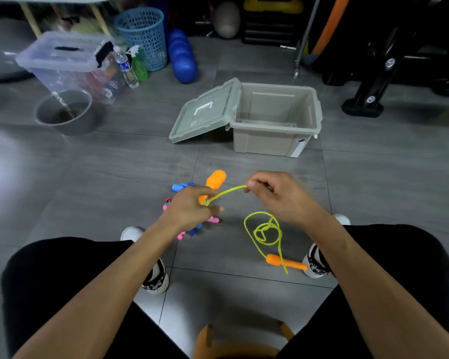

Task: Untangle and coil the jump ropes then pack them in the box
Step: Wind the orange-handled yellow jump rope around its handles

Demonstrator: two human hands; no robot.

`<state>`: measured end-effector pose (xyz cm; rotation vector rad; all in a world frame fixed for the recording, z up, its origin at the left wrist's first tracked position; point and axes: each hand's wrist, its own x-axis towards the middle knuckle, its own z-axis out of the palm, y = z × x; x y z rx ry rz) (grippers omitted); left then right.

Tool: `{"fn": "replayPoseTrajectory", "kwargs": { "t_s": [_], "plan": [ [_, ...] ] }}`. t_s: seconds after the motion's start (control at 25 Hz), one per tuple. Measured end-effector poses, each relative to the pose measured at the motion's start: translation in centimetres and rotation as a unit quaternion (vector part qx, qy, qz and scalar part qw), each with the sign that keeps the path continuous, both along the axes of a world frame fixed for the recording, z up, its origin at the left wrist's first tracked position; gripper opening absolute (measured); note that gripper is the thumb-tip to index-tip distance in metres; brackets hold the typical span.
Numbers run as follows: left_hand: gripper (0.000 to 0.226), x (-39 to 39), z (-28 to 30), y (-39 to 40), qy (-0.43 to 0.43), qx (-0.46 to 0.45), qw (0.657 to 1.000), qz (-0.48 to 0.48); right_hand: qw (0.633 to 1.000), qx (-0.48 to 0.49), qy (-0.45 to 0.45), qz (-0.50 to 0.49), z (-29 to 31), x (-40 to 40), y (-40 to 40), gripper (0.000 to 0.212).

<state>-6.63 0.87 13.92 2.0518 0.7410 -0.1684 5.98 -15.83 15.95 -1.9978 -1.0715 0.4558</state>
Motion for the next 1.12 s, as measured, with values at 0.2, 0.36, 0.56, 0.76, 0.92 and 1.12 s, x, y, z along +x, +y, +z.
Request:
{"fn": "replayPoseTrajectory", "kwargs": {
  "t_s": [0.2,0.36,0.56,0.76,0.92,1.12],
  "plan": [
    [0.010,0.4,2.3,-2.3,-0.179,-0.032,0.983,0.005,0.999,0.002,0.047,0.021,-0.7,-0.3,0.3,0.021],
    [0.012,0.6,3.2,-1.6,-0.227,-0.086,0.962,0.124,0.977,-0.129,0.163,0.050,-3.0,0.7,-0.7,0.023],
    [0.017,0.5,1.5,0.1,-0.028,0.010,0.996,0.083,0.965,-0.261,-0.019,0.016,-4.2,1.5,-1.3,0.020],
    [0.013,0.3,-0.6,-0.6,0.042,0.043,0.998,-0.010,0.999,-0.043,-0.010,-0.027,-0.5,0.9,-0.8,0.017],
    [0.013,0.7,0.4,-2.7,-0.117,-0.040,0.992,-0.004,0.998,-0.056,-0.015,0.030,0.2,-0.1,-0.7,0.019],
    [0.008,0.8,0.4,-2.7,-0.203,0.090,0.975,0.016,0.996,-0.073,0.021,0.044,0.7,0.1,-1.0,0.020]
  ]
}}
